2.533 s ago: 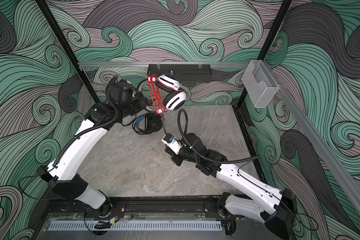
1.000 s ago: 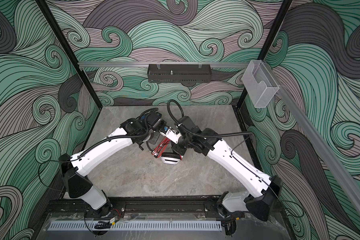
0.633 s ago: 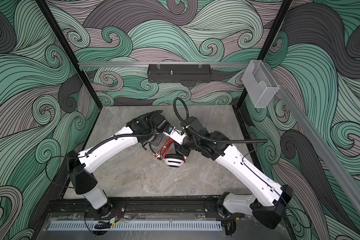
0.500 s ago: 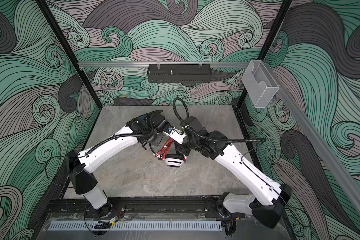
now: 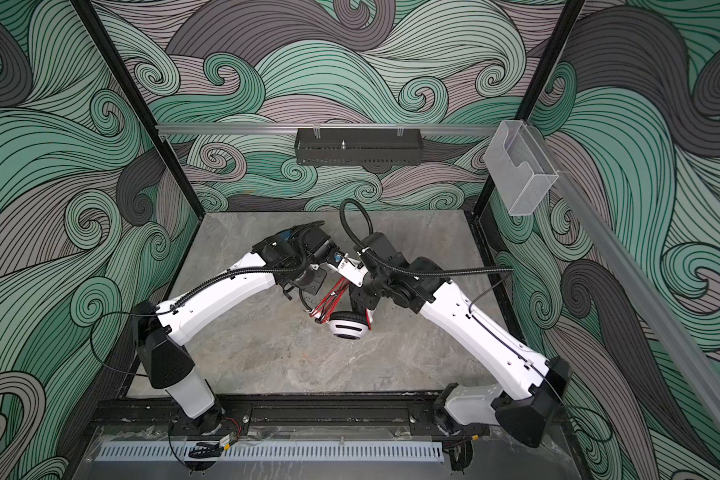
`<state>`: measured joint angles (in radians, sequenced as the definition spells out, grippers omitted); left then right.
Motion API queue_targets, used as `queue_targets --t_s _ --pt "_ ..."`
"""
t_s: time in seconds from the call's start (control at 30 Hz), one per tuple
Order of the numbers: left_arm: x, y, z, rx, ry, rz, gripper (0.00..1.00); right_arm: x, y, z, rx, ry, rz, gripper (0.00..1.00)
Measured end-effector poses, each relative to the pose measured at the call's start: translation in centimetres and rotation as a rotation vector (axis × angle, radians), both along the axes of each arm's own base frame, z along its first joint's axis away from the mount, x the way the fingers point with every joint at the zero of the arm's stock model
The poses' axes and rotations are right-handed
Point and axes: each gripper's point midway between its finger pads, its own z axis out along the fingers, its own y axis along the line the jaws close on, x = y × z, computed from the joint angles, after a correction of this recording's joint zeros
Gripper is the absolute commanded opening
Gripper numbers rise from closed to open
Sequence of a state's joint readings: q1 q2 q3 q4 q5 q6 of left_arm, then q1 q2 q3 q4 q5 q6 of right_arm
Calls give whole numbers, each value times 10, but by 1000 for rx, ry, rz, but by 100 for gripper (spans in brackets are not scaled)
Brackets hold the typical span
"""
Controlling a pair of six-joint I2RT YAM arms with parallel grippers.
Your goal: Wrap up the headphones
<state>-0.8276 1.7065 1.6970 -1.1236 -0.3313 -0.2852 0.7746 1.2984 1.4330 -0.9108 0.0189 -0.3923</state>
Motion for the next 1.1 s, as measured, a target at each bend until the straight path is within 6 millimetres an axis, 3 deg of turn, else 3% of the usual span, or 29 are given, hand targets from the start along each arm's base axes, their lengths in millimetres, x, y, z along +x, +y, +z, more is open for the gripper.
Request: queue_targets --t_s 0.17,0.5,0.8,1.1 --pt "-2 -5 -5 -15 8 -6 0 -6 -7 2 12 -14 -3 0" --pt "-9 -5 -24 3 61 -24 0 0 -7 -51 -88 73 -23 0" --pt "5 -10 -93 -18 131 33 0 20 -13 -135 -174 313 -128 0" --pt "27 -20 -135 -105 152 83 0 49 -17 -167 -165 421 -219 9"
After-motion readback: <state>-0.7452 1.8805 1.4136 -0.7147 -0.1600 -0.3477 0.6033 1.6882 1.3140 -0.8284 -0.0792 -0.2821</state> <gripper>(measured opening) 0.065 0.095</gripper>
